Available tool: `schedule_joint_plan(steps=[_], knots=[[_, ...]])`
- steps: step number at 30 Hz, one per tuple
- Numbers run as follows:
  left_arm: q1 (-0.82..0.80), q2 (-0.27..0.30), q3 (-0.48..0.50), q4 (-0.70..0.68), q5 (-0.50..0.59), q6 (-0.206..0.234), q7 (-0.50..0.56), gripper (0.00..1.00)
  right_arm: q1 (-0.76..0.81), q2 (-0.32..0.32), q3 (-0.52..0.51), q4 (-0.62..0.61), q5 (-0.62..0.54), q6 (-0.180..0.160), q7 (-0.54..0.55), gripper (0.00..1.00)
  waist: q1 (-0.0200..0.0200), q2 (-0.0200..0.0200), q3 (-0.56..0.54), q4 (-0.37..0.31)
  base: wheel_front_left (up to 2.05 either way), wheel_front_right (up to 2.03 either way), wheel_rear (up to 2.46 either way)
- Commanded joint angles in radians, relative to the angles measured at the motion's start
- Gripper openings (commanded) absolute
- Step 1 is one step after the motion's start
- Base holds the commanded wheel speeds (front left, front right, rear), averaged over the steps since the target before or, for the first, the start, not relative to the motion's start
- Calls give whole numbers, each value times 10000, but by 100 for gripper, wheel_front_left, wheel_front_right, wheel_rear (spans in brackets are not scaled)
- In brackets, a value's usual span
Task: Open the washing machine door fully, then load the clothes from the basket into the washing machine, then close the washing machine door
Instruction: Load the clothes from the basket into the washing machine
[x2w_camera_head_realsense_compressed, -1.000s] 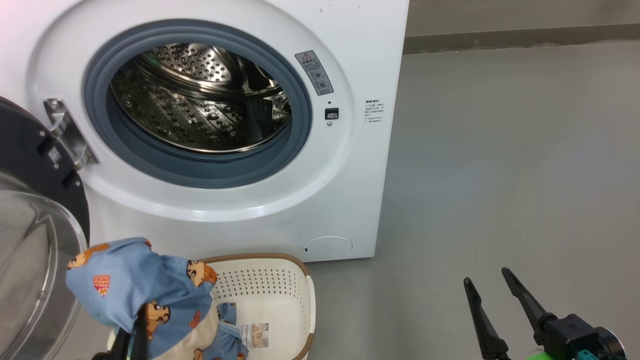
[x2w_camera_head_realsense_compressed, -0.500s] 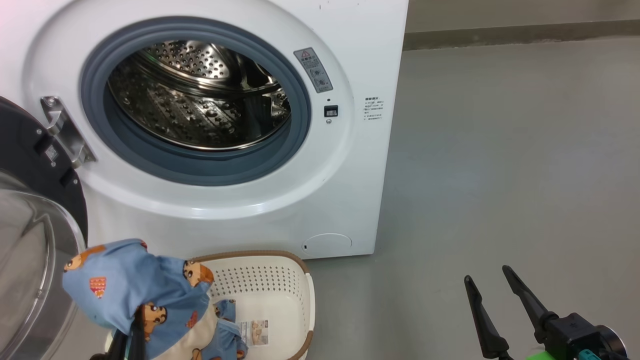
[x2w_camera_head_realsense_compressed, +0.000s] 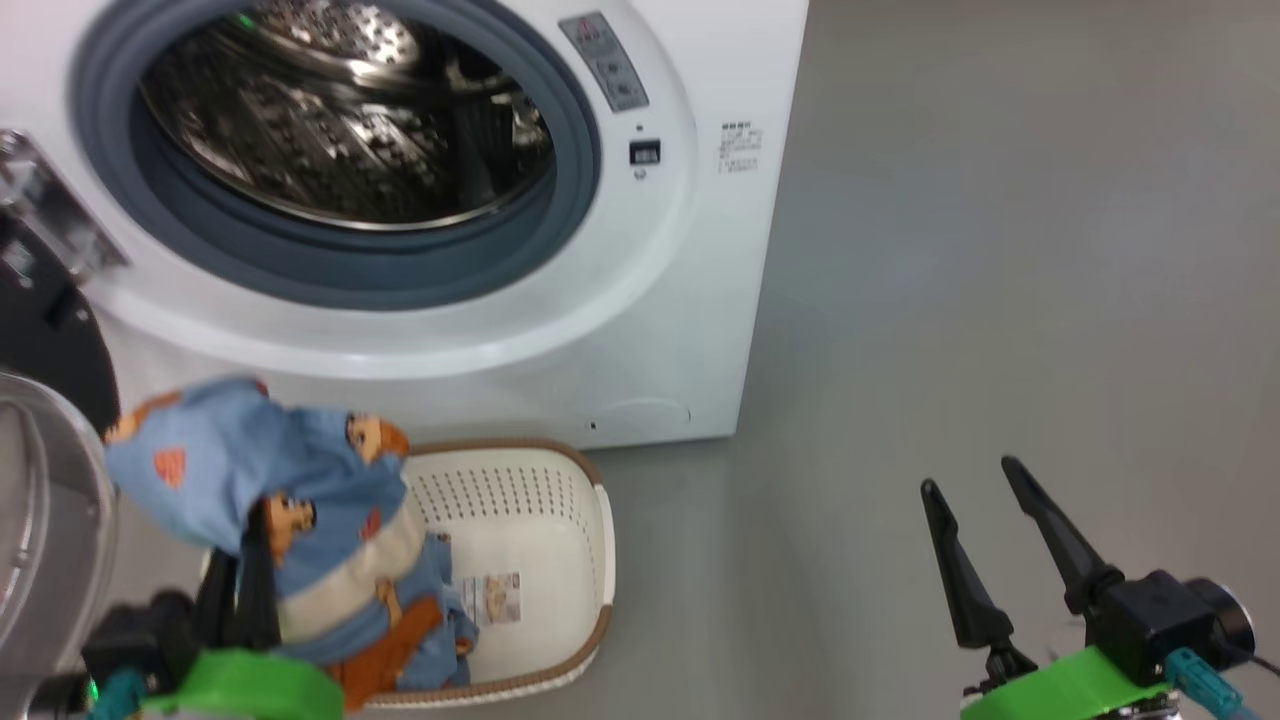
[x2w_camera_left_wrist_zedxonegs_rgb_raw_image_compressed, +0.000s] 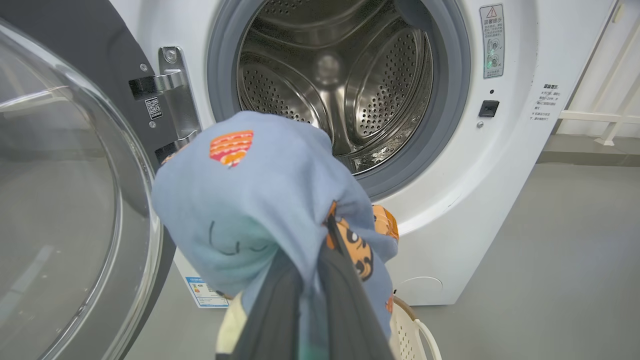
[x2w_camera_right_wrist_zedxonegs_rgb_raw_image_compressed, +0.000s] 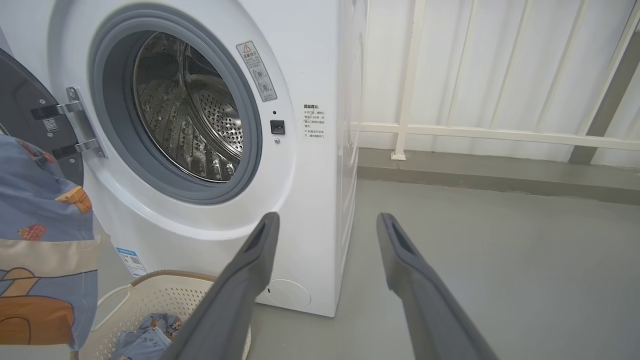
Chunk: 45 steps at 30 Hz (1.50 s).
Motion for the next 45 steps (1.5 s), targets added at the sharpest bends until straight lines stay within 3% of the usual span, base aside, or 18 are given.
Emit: schedule_joint_plan(steps=[1,13,21,35,45], knots=[[-674,178,448,-85,-82,-95,-120,0,-397,-49,295,-317,19,16,-65,100,0,0,857,-172,0,0,0],[-4984,304,529,3194,-566,-1738,-189,0,-1688,-49,560,-215,149,16,-585,100,0,0,3345,-937,0,0,0],[-7428,980,517,4538,-1028,-2556,1558,0,-2243,-49,675,145,634,16,-929,100,0,0,4469,-1760,0,0,0],[-11050,2526,365,5615,-1093,-2956,4292,0,-2948,-49,1217,228,1684,16,-1000,100,0,0,5525,-3018,0,0,0],[-12911,3483,426,5997,-690,-2818,4573,0,-3087,-49,1524,146,2103,16,-1001,100,0,0,6050,-3597,0,0,0]])
